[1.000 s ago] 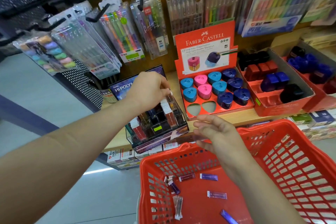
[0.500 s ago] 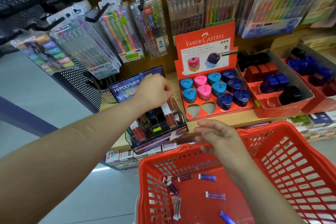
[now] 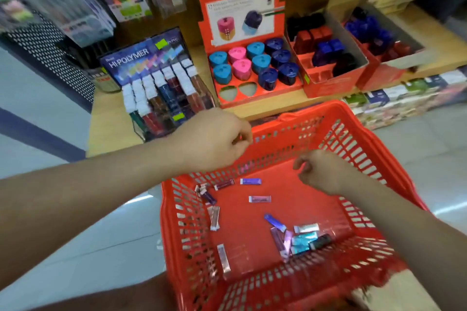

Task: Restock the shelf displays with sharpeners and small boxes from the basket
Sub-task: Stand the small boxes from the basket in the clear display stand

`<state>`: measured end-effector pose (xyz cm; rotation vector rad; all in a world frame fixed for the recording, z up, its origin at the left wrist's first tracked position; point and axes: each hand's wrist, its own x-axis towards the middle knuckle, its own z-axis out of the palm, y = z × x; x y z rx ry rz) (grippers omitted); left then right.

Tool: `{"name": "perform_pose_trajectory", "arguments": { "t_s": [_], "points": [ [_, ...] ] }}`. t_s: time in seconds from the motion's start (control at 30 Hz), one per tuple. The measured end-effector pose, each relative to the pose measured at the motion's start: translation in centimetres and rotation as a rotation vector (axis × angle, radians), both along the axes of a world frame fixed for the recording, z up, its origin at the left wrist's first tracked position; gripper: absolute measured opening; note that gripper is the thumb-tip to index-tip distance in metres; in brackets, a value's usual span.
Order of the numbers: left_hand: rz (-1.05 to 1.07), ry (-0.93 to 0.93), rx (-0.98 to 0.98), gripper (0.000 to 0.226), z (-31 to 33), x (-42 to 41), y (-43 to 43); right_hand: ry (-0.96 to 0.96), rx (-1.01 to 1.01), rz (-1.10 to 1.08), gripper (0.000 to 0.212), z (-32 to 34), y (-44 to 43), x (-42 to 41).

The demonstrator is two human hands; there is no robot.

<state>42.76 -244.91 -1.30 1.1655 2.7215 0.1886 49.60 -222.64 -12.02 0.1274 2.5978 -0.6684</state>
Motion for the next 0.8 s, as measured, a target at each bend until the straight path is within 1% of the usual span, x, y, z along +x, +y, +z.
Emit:
{"name": "perform_pose_trajectory", "arguments": {
  "t_s": [0.1,0.2,0.3,0.4,0.47,0.5,0.6,0.63,0.7,0.73,0.8],
  "points": [
    [-0.077,-0.146,-0.190,0.021,-6.1,2.8,0.5,-0.150,0.148,0.057,0.027,-2.4,2.1,2.4],
    [-0.148,-0.233,-0.405,0.026,-13.2,5.5,0.9,-0.263,0.217,0.095,0.029,-5.1,3.4,4.9],
    [-0.226,-0.310,-0.473,0.036,-20.1,8.3,1.8,-0.407,0.244,0.221,0.038,-8.2,3.5,6.5],
    [-0.327,-0.335,-0.464,0.042,-24.8,10.7,3.6,-0.480,0.227,0.349,0.053,-11.2,3.5,7.2],
    [-0.390,-0.306,-0.393,0.052,-26.7,11.6,5.0,-0.428,0.211,0.421,0.063,-12.6,3.8,6.9],
    [-0.413,-0.300,-0.397,0.053,-27.2,11.8,5.5,-0.391,0.221,0.470,0.067,-13.3,3.9,6.7],
    [-0.499,-0.223,-0.400,0.044,-29.7,12.3,5.8,-0.313,0.309,0.634,0.079,-15.0,3.9,6.5],
    [-0.488,-0.230,-0.389,0.043,-30.2,12.2,5.8,-0.297,0.343,0.657,0.080,-15.5,3.7,6.5],
    [-0.394,-0.291,-0.283,0.043,-29.6,11.5,5.7,-0.258,0.385,0.706,0.076,-16.0,3.0,6.7],
    [-0.318,-0.293,-0.215,0.044,-29.7,11.1,5.4,-0.243,0.386,0.736,0.071,-16.2,2.7,6.7],
    [-0.124,-0.332,-0.198,0.038,-30.1,10.0,4.4,-0.231,0.361,0.770,0.066,-16.4,2.2,6.6]
  ]
}}
